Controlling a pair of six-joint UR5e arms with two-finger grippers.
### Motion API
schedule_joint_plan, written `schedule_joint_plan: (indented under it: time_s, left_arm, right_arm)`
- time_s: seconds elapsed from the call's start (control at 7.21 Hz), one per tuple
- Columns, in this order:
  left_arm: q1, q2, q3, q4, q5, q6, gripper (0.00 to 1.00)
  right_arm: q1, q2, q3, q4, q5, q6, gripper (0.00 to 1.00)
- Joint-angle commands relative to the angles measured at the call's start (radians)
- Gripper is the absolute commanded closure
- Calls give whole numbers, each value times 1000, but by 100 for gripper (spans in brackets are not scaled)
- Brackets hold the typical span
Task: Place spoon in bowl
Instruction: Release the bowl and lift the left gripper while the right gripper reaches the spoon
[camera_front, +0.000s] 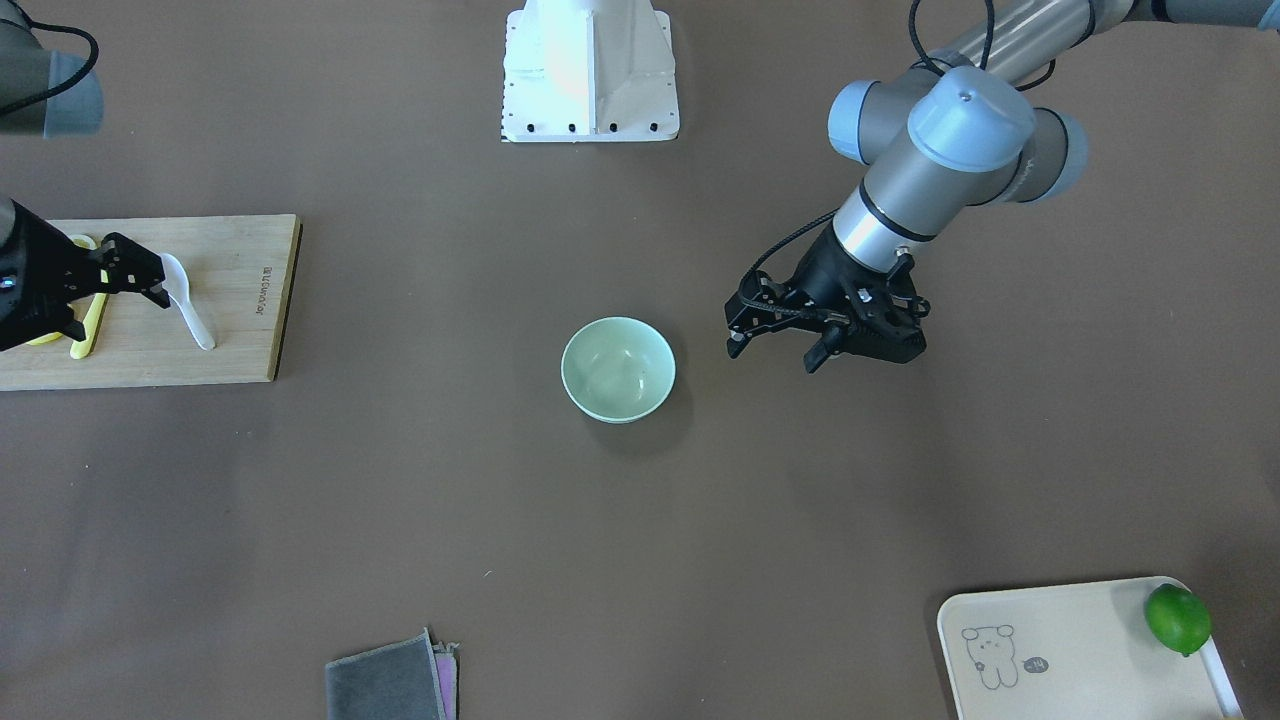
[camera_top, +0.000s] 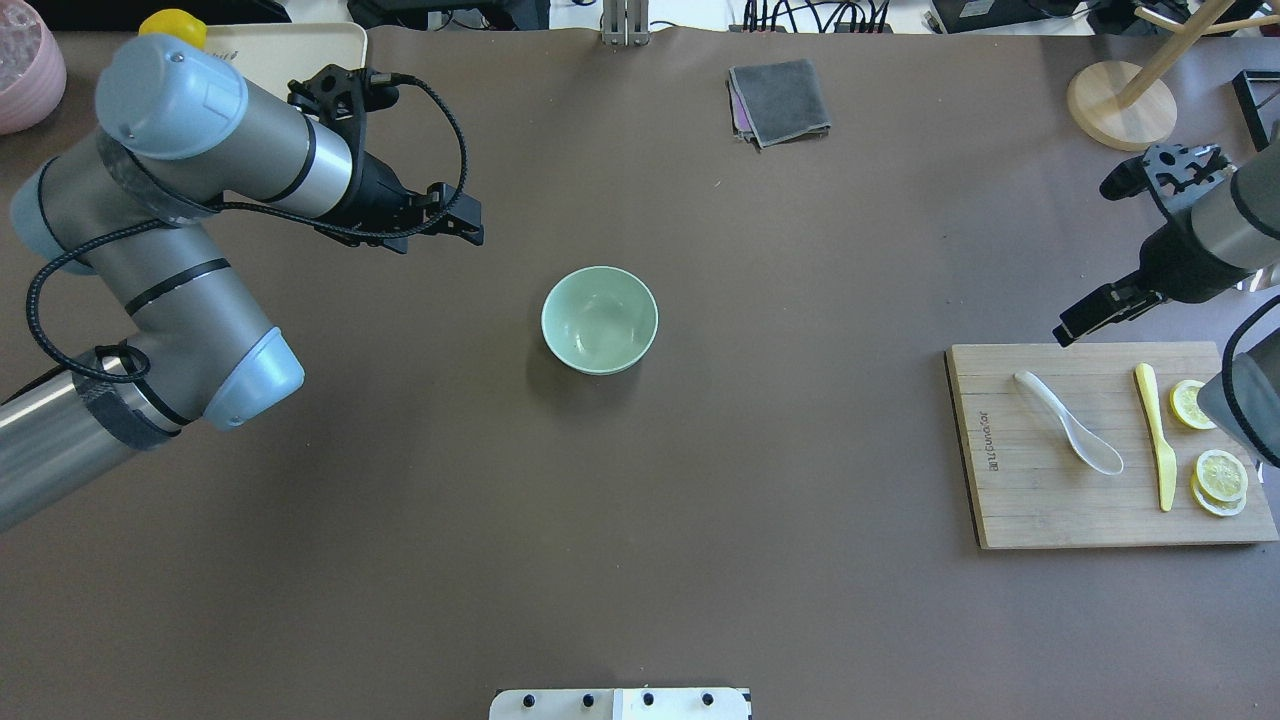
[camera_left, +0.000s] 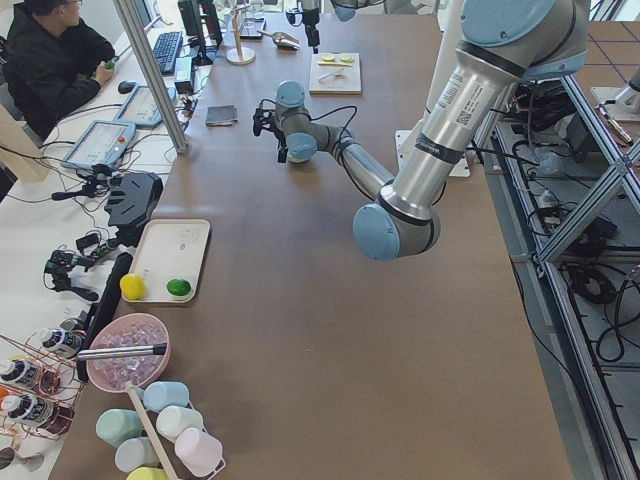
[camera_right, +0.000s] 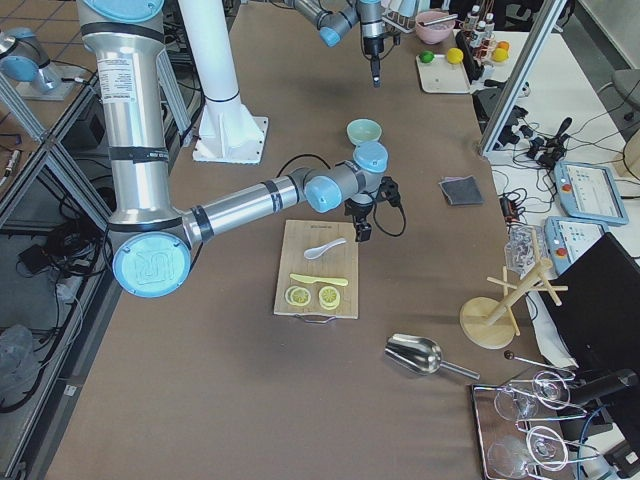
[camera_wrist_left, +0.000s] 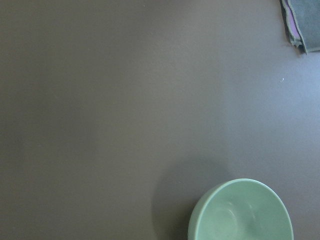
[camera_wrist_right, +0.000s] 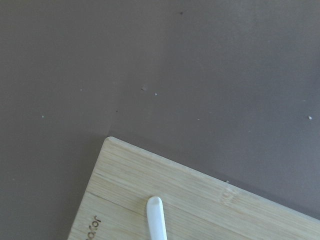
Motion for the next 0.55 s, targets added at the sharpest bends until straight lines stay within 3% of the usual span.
schedule_joint_plan:
  time_s: [0.0,0.28,0.42]
  left_arm:
    - [-25,9,-6,16,-8,44,1]
    - [-57,12,-4,18,-33,94,1]
    - [-62,23,-6,16,-33,100,1]
  right_arm:
    - [-69,-8,-89,147,-28,4,0]
    - [-99,-32,-104,181,-30,4,6]
    - [-103,-41,-99,181,-30,4,16]
